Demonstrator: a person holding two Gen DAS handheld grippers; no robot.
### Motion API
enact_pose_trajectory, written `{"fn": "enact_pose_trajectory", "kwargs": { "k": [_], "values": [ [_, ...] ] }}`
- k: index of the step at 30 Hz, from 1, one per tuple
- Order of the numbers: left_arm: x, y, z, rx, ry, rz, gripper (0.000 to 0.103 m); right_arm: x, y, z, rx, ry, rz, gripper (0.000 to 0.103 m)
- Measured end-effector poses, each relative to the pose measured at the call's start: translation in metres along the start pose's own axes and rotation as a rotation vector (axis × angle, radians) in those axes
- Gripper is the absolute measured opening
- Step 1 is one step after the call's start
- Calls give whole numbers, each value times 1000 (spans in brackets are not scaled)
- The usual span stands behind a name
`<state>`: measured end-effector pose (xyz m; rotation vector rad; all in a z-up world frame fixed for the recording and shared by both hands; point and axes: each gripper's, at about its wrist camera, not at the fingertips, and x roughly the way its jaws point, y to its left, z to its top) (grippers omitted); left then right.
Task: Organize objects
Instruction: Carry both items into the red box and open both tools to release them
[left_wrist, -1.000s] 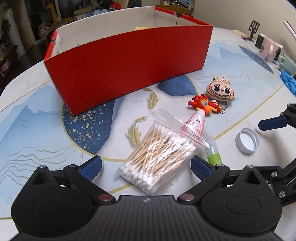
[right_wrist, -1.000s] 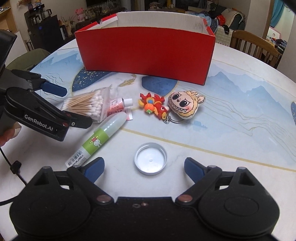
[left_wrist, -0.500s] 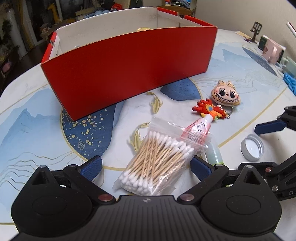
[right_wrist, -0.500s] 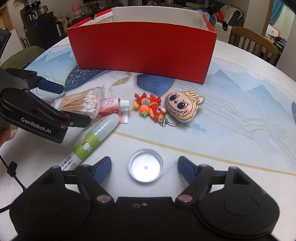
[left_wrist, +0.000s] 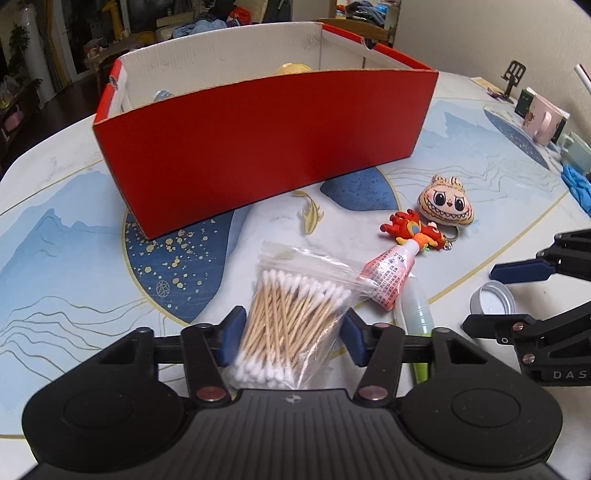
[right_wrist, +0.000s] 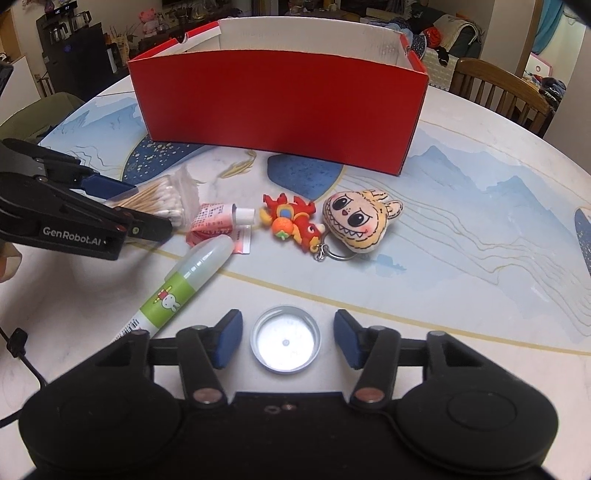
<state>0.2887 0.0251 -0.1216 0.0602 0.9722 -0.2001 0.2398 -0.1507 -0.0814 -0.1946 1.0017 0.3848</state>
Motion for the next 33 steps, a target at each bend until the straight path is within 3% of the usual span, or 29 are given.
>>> {"fn": "enact_pose_trajectory", "kwargs": {
  "k": [3, 20, 33],
  "values": [
    [-1, 2, 0, -23, 2, 3, 47, -1, 0, 0, 2, -4, -6, 39],
    [-30, 15, -8, -157, 10, 25, 40, -30, -8, 2, 64, -32, 30, 38],
    [-86, -1, 11, -206, -48, -37, 40, -82, -2, 45, 22, -136, 100, 38]
  ]
}}
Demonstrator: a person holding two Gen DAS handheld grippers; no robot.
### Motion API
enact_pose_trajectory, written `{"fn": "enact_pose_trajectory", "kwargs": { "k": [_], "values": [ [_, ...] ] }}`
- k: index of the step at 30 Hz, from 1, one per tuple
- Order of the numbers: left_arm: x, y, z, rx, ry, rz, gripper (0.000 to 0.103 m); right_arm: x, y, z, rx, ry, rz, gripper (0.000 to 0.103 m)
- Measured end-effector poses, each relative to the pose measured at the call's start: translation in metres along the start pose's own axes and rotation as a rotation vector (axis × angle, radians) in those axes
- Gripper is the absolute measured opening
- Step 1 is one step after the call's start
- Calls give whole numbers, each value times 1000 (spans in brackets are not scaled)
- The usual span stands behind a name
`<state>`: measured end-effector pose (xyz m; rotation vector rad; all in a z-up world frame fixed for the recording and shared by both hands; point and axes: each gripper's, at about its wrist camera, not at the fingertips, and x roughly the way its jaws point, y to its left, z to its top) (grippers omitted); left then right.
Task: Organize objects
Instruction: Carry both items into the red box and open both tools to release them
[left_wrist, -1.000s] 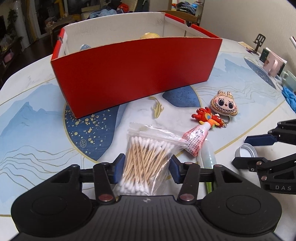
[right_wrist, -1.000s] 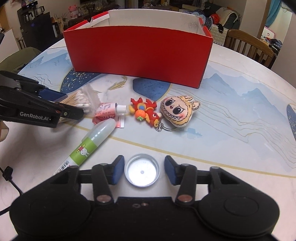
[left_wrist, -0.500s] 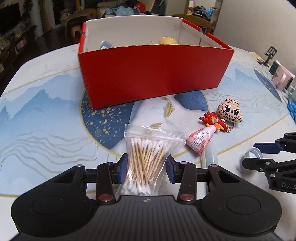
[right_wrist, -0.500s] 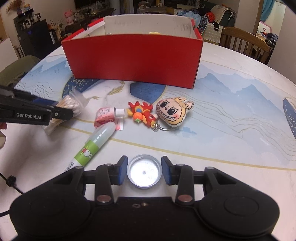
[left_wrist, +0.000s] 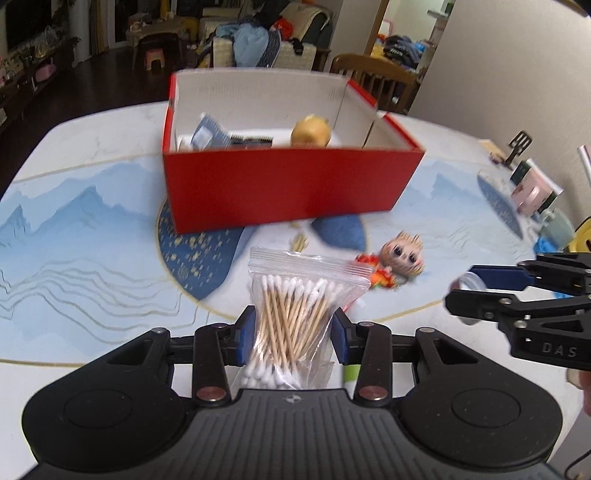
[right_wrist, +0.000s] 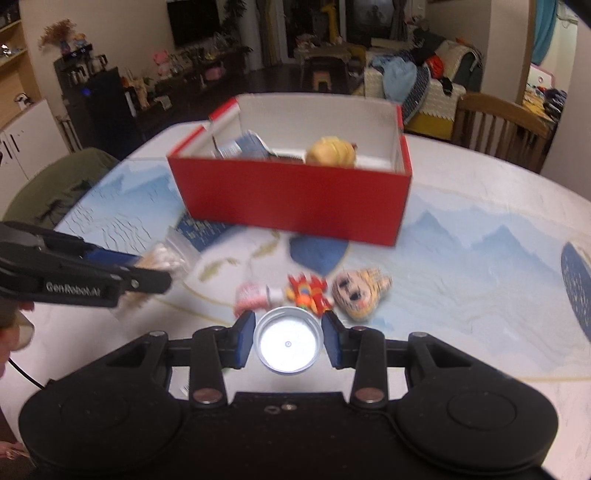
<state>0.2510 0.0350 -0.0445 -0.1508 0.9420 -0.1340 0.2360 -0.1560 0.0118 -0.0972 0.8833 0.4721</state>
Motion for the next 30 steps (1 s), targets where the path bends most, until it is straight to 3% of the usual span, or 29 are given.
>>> {"fn": "enact_pose_trajectory", "kwargs": {
  "k": [12, 22, 30],
  "values": [
    [-28, -10, 62, -4, -125, -33, 40, -4, -10, 66, -55, -91, 8, 38],
    [-19, -6, 115, -14, -157, 41, 40, 14, -15, 118, -146, -128, 16, 38],
    [7, 8, 162, -49, -153, 129, 40, 51, -14, 152, -185, -112, 18, 38]
  ]
}}
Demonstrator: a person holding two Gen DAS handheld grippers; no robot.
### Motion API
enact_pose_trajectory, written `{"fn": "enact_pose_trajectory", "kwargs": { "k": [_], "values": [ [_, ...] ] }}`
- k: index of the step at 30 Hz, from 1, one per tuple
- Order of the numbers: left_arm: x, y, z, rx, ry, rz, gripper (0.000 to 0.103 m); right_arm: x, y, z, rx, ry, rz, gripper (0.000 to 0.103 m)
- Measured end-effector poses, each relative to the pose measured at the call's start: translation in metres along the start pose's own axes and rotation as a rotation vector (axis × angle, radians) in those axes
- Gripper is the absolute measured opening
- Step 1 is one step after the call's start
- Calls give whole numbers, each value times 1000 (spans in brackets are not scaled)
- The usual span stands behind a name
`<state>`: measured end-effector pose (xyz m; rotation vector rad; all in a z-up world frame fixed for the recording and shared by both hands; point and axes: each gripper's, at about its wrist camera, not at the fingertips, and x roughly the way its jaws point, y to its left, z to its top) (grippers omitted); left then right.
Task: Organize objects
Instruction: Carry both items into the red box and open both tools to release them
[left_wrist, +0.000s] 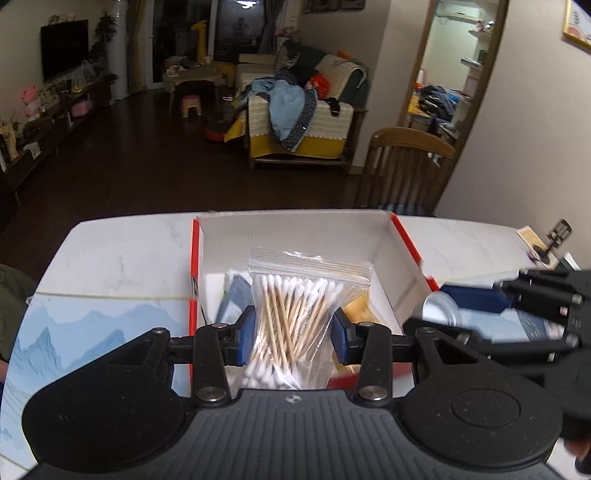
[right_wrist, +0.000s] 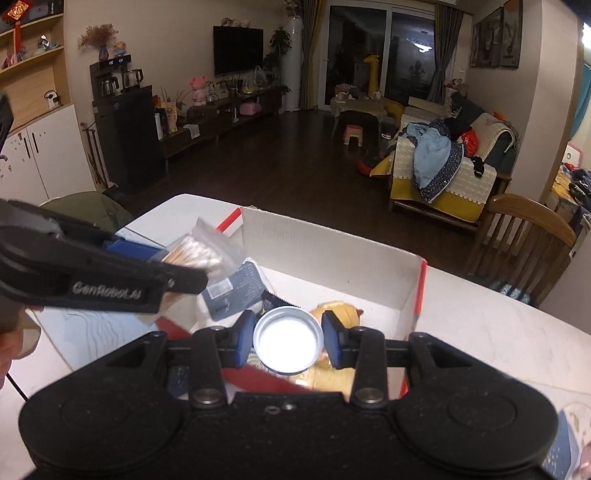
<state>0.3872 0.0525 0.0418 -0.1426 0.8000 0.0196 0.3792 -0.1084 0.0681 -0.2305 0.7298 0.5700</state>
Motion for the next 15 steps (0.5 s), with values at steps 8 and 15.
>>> {"fn": "enact_pose_trajectory", "kwargs": {
  "k": [8, 15],
  "values": [
    [45, -1, 26, 73, -2, 64, 40, 47, 4, 8, -30, 48, -4, 38],
    [89, 11, 34, 52, 71, 36, 40, 83, 4, 4, 4, 132, 15, 38]
  ]
}}
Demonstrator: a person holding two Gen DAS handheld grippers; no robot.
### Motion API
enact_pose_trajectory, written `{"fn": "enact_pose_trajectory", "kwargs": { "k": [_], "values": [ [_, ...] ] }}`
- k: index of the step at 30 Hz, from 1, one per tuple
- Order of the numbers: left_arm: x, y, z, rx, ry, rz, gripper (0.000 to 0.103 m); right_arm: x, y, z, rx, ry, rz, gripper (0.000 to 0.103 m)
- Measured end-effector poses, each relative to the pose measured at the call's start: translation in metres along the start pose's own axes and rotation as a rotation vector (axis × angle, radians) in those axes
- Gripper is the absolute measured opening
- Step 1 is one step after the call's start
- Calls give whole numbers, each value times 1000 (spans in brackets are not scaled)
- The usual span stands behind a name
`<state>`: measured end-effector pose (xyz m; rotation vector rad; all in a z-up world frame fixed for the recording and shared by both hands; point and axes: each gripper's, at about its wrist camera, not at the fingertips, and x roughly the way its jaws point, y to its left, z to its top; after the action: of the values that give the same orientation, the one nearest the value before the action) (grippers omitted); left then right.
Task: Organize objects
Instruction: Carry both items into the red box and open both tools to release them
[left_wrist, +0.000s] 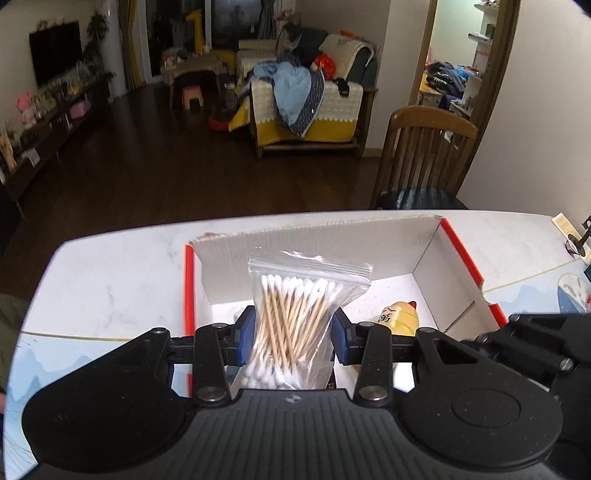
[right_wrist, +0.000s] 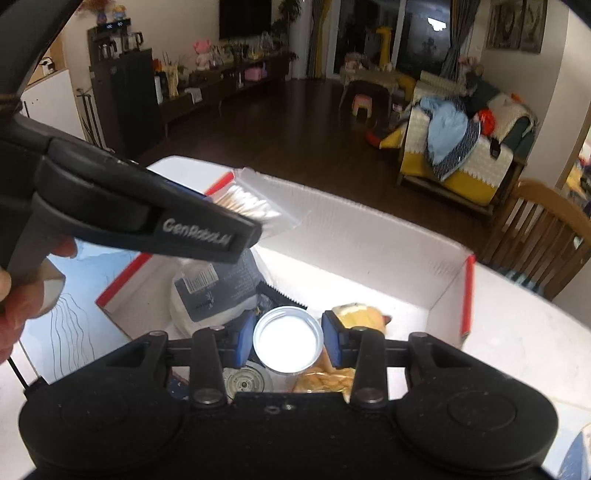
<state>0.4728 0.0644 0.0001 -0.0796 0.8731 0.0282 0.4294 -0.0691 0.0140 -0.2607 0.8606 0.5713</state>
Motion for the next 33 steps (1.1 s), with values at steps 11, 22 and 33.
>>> {"fn": "enact_pose_trajectory", "kwargs": {
  "k": [11, 22, 33],
  "values": [
    [49, -5, -2, 43, 73, 6, 40, 38, -2, -8, 73, 118, 12, 38],
    [84, -21, -1, 103, 133, 4, 40, 45, 3, -21, 95, 146, 11, 38],
    [101, -23, -9, 103, 206, 16, 44, 39, 4, -22, 104, 141, 28, 46]
  ]
}}
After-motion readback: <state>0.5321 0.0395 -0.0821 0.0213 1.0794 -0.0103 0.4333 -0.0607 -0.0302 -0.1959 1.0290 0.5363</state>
